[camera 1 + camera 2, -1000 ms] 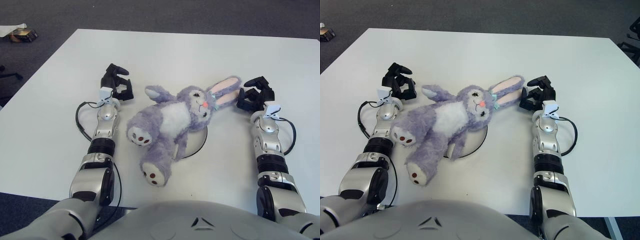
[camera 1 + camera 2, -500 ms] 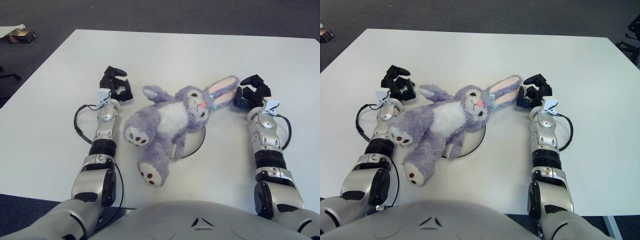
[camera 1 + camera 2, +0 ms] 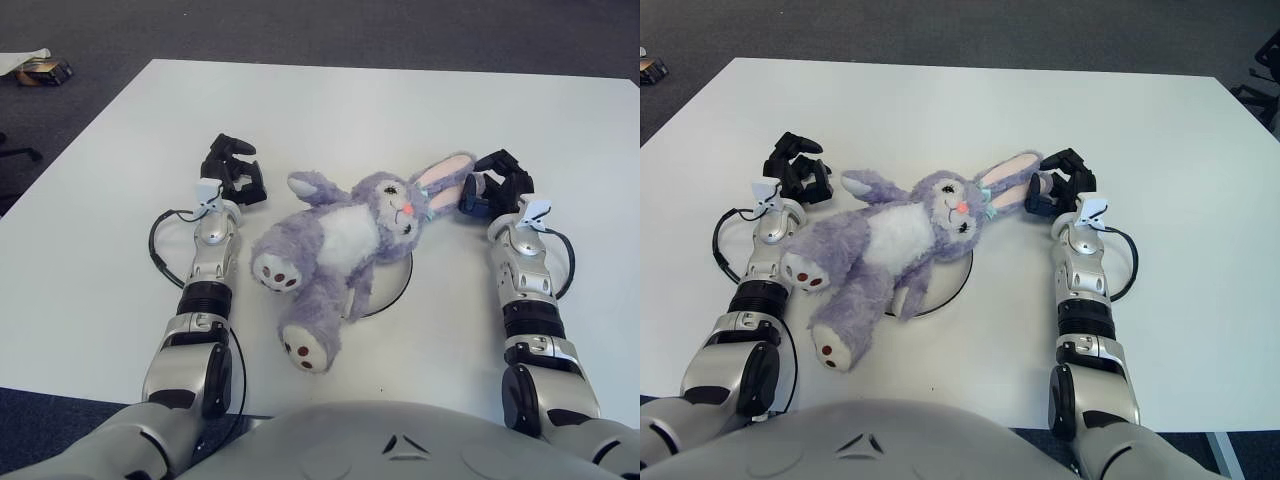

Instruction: Put the doll into the plate.

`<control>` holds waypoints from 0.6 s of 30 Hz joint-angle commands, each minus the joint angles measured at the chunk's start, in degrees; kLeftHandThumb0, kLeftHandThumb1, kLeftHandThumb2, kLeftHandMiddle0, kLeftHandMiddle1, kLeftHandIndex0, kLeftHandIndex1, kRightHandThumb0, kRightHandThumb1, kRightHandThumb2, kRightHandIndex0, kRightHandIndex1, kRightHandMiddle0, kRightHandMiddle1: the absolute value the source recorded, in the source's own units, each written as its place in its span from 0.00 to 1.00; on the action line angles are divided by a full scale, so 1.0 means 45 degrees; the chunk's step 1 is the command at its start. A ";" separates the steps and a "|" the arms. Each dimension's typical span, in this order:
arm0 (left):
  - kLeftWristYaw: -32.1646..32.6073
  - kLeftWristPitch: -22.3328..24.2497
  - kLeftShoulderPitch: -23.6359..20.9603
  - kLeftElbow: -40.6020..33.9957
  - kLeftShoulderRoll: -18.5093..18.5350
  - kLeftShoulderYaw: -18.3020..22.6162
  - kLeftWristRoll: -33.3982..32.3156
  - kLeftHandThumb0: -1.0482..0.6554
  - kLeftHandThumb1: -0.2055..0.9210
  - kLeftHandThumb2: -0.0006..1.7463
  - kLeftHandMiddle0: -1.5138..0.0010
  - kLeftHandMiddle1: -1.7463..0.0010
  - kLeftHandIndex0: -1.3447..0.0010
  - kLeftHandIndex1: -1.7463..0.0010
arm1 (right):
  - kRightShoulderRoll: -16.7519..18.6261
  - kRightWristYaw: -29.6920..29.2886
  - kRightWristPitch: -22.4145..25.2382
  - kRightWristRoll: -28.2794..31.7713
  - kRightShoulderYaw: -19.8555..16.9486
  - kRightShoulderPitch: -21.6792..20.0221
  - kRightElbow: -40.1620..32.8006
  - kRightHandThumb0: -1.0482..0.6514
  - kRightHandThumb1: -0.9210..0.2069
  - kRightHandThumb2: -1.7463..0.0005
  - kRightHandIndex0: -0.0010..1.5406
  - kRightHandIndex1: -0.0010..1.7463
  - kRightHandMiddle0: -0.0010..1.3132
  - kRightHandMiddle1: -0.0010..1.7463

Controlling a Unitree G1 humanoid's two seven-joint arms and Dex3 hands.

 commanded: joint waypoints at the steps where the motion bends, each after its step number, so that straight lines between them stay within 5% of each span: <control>1: -0.0068 0.0433 0.0610 0.0197 -0.0071 -0.0051 0.0028 0.61 0.41 0.80 0.64 0.00 0.60 0.00 | 0.0449 0.0026 0.0850 0.0083 0.0169 0.0788 0.0543 0.61 0.77 0.10 0.52 1.00 0.50 0.92; 18: -0.0455 0.0830 0.0938 -0.0400 -0.0080 -0.0329 0.0018 0.61 0.41 0.80 0.64 0.00 0.61 0.00 | 0.0243 0.0118 0.0550 -0.0217 0.0356 0.0659 0.1412 0.61 0.83 0.06 0.55 1.00 0.55 0.91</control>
